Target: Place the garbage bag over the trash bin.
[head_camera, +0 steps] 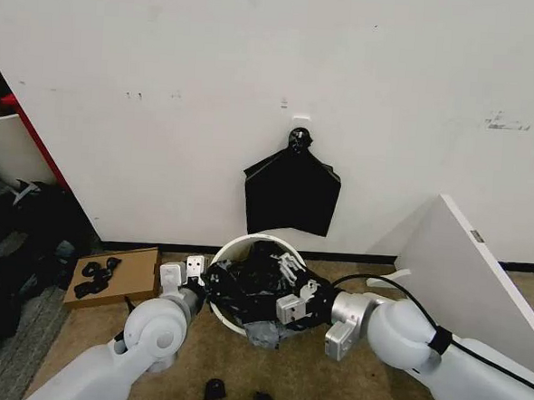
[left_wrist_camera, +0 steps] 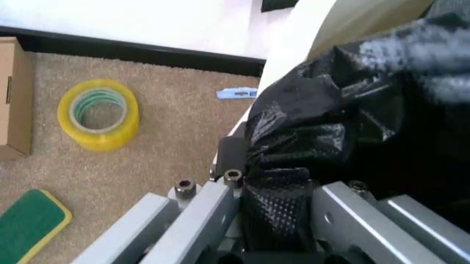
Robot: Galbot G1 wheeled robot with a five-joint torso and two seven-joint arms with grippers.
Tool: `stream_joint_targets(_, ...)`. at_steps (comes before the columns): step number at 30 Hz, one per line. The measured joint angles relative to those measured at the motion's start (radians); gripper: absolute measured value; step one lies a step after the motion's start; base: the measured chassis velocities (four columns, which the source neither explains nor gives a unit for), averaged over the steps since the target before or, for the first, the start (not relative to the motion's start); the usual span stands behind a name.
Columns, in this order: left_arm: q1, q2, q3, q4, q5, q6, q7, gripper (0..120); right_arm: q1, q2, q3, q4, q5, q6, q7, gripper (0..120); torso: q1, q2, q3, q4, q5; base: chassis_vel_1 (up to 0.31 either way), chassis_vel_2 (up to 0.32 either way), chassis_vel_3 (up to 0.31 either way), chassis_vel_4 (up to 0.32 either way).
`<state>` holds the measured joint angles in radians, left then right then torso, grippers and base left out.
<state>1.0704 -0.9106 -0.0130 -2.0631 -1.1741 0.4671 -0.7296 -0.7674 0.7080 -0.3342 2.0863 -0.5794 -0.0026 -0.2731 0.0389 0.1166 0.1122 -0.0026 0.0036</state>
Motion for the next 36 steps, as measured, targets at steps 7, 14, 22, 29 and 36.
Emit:
stream_joint_targets(7, 0.002, 0.002, 0.0, -0.001, -0.002, 0.003, 0.001, 1, 0.021, 0.025, -0.034, -0.012, 0.005, 0.033, 0.033, 48, 0.0, 0.0, 0.0, 0.0, -0.0001, 0.0, 0.0, 0.0, 0.0)
stream_joint_targets(14, 0.008, 0.006, -0.002, -0.007, -0.002, 0.005, 0.004, 1, 0.031, 0.032, -0.039, -0.025, 0.007, 0.031, 0.032, 22, 0.0, 0.0, 0.0, -0.0001, -0.0002, 0.0, 0.0, 0.0, 0.0)
stream_joint_targets(22, 0.036, 0.017, -0.014, -0.022, 0.056, 0.001, 0.026, 1, 0.027, 0.016, -0.039, -0.007, 0.084, -0.039, 0.018, 0, 0.0, 0.0, 0.0, 0.0, -0.0002, 0.0, 0.0, 0.0, 0.0)
stream_joint_targets(29, 0.056, 0.029, -0.015, -0.025, 0.155, -0.018, 0.083, 1, 0.038, 0.015, -0.027, -0.003, 0.161, -0.045, 0.017, 0, 0.0, 0.0, 0.0, -0.0001, -0.0001, 0.0, 0.0, 0.0, 0.0)
stream_joint_targets(36, 0.084, 0.05, -0.013, -0.036, 0.263, -0.026, 0.163, 1, 0.107, 0.029, -0.026, -0.004, 0.255, -0.039, 0.036, 0, 0.0, 0.0, 0.0, 0.0, -0.0002, 0.0, 0.0, 0.0, 0.0)
